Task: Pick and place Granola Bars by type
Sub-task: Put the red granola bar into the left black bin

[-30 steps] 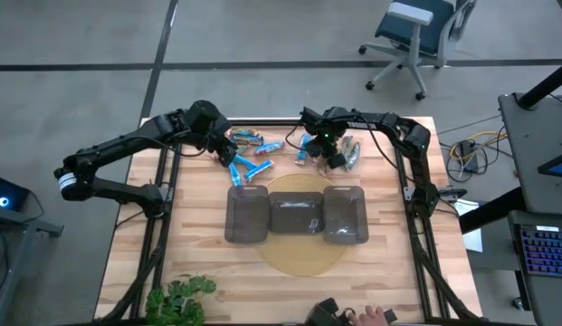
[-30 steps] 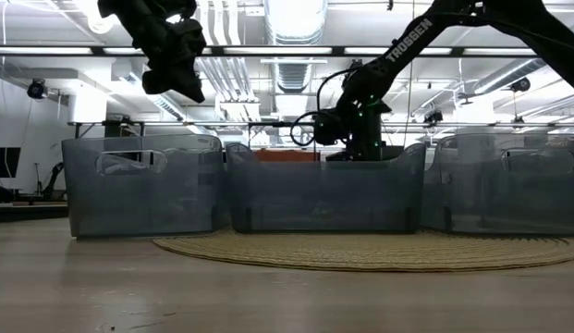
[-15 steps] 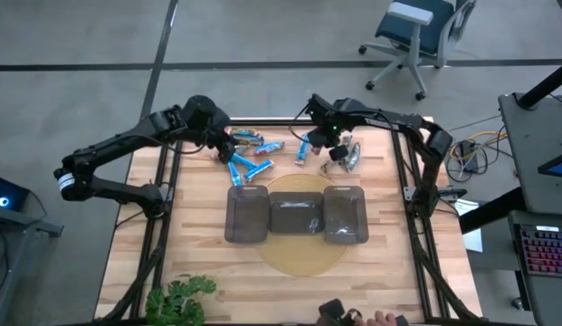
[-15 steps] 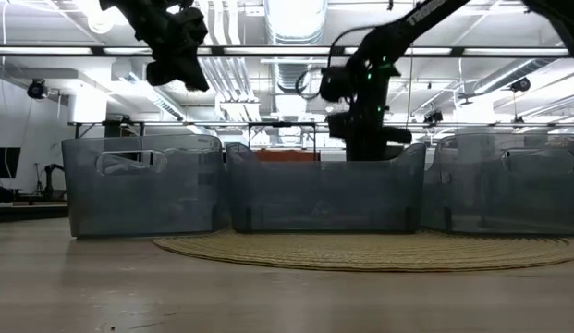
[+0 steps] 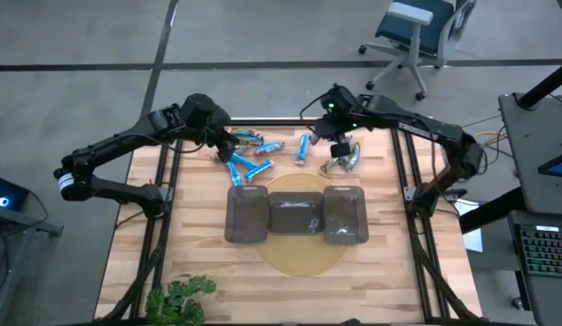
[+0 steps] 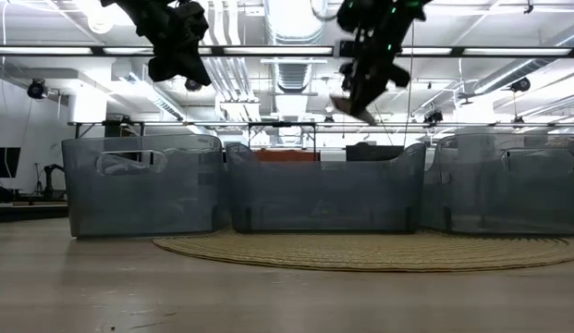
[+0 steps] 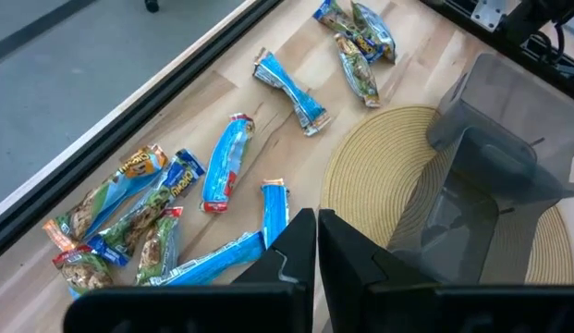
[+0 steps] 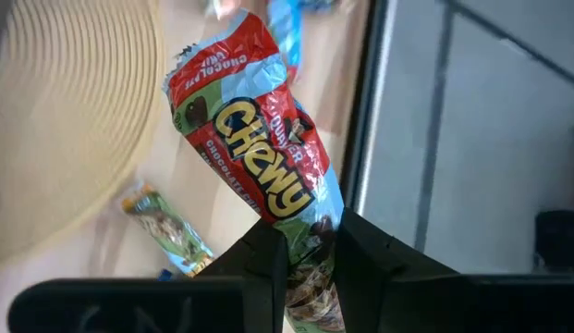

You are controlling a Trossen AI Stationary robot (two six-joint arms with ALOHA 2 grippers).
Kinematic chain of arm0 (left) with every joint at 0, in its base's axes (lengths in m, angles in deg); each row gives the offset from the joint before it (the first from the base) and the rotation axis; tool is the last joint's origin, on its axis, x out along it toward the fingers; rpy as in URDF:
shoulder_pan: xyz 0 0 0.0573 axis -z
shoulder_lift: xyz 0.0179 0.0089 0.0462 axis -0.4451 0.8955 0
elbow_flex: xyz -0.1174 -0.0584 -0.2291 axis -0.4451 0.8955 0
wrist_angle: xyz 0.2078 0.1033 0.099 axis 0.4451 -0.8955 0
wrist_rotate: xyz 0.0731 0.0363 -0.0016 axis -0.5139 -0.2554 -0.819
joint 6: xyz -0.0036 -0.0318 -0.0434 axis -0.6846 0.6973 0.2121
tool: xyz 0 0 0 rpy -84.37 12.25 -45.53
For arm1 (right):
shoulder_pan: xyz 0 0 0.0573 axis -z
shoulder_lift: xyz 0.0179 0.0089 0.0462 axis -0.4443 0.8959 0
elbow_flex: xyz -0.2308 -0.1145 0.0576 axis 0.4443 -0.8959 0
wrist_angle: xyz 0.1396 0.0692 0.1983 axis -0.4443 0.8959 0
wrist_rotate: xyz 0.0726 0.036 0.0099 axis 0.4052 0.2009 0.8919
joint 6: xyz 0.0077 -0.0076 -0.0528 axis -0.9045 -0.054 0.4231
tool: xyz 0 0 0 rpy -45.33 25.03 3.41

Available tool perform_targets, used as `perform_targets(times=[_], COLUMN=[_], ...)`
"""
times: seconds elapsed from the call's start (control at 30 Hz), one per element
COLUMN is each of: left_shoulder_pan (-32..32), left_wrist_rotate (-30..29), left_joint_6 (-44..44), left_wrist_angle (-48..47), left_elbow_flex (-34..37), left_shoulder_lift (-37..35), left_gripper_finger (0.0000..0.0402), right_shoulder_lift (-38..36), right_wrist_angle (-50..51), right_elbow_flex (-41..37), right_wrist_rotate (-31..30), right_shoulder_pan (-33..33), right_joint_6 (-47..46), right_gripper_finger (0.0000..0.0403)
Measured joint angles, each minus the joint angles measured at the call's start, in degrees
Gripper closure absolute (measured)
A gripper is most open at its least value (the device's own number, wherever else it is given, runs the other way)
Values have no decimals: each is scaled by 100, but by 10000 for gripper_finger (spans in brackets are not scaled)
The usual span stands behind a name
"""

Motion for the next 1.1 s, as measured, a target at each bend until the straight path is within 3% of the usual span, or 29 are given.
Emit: perform_targets(times=[0.33, 0.5, 0.77, 1.1], left_shoulder_pan=[0, 0, 5, 7], left_wrist_rotate=[151, 249, 422, 419], left_joint_6=[-8, 5, 32, 33], left_wrist_angle=[2, 42, 116, 184], left_elbow_flex=[-2, -1, 0, 0], left_shoulder_lift=[-153, -455, -1094, -1731], left_gripper_finger=[402, 402, 402, 402], right_shoulder_lift=[-932, -1237, -1380, -1382], right_wrist_angle=[-13, -160, -1040, -2610], right_elbow_flex=[2, 2, 2, 2], right_wrist_rotate=[105, 809, 1621, 1865], right_shoulder_pan=[-498, -741, -1050, -1435], right_joint_6=[-1304, -2097, -3404, -3759], right_gripper_finger=[344, 344, 344, 344])
